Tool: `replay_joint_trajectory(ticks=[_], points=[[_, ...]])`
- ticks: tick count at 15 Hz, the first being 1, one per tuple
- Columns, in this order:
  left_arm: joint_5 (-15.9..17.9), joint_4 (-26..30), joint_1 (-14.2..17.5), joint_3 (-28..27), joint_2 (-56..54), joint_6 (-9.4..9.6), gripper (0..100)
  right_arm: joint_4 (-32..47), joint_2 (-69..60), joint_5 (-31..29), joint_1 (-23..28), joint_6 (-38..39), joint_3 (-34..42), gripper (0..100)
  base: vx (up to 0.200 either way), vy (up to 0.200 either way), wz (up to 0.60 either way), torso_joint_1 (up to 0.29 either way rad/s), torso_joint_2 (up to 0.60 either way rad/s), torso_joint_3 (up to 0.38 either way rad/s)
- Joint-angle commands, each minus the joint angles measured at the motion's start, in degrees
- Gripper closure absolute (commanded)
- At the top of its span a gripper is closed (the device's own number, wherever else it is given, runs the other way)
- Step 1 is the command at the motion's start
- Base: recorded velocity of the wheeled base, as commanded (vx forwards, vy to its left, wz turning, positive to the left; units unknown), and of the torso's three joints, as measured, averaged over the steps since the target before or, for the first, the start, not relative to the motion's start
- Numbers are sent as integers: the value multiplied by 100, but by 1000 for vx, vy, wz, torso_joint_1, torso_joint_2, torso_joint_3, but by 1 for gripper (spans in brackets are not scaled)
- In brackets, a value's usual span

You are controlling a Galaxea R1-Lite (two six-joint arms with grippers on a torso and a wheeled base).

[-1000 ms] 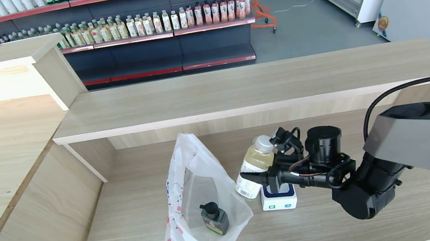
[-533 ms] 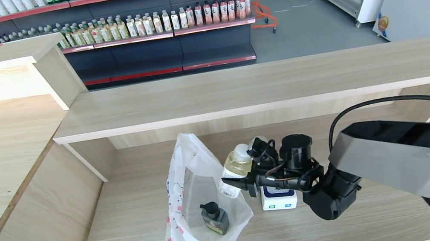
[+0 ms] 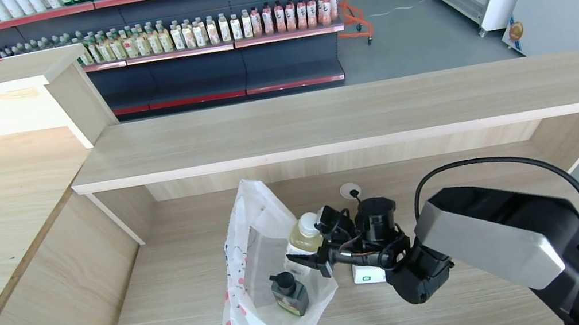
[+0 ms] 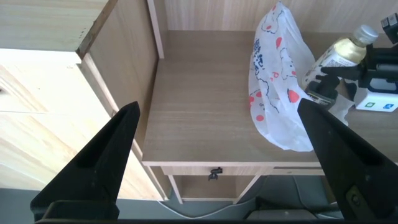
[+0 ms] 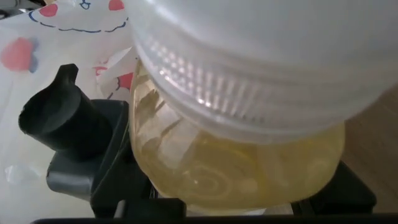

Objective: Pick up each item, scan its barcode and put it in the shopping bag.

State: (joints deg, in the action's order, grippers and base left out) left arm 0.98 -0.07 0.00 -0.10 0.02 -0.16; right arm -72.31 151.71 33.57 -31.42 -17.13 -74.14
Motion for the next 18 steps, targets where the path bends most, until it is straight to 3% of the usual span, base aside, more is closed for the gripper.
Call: replay_joint_trajectory(ticks=[1, 5, 6, 11, 13, 16, 18], points=[[-1, -1, 0, 1, -2, -2, 0, 51, 113, 0, -23, -19, -206, 100, 0, 0, 0, 0, 0, 0], [-1, -1, 0, 1, -2, -2, 0, 68, 192, 0, -40, -133, -232, 100, 0, 0, 0, 0, 0, 0], [-1, -1, 0, 1, -2, -2, 0, 68, 218, 0, -40, -133, -250, 0, 0, 0, 0, 0, 0, 0], [-1, -1, 0, 1, -2, -2, 0, 139, 69, 0, -31, -45, -250, 0, 0, 0, 0, 0, 0, 0], [-1, -1, 0, 1, -2, -2, 0, 288, -291, 0, 21, 509, -188, 0, 0, 0, 0, 0, 0, 0], [-1, -1, 0, 1, -2, -2, 0, 279, -986, -9, 83, 1344, 365, 0, 0, 0, 0, 0, 0, 0], [-1, -1, 0, 1, -2, -2, 0, 332, -1575, 0, 180, 1766, 1174, 0, 0, 0, 0, 0, 0, 0]])
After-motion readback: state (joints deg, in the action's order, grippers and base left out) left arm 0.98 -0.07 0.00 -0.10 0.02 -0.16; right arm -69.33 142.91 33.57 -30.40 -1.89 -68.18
